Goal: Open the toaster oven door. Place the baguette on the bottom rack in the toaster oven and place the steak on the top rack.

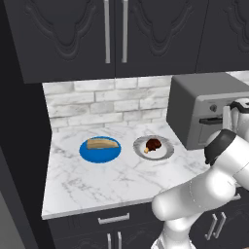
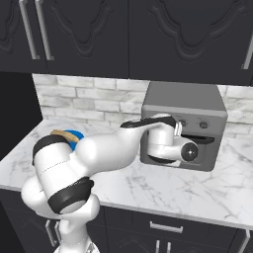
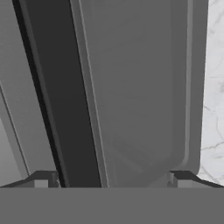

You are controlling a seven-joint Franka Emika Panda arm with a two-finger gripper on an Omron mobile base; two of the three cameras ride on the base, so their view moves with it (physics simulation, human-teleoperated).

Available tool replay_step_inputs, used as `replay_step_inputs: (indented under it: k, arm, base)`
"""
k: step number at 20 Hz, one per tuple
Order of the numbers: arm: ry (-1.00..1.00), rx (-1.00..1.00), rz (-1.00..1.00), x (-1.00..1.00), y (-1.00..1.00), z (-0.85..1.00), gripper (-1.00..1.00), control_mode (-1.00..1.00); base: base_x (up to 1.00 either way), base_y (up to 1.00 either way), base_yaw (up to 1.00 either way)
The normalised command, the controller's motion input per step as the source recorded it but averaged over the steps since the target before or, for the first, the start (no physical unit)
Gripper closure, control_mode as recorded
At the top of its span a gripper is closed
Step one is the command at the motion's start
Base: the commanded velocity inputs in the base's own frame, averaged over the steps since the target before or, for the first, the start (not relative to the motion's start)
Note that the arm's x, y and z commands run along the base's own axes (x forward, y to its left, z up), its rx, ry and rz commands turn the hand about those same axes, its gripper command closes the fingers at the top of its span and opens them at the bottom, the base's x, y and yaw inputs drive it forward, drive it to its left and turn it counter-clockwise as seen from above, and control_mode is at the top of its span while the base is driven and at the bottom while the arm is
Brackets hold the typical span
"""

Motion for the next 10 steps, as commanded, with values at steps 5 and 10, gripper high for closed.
replay_step_inputs:
  k: [5,10]
  arm:
    - [0.03,0.00,0.00,-0.21,-0.13,-0.82,-1.00,-1.00]
    - [0.10,0.00,0.00,-0.20,-0.01,-0.94,-1.00,-1.00]
  base:
    - [0.00,0.00,0.00]
    - [0.00,0.00,0.00]
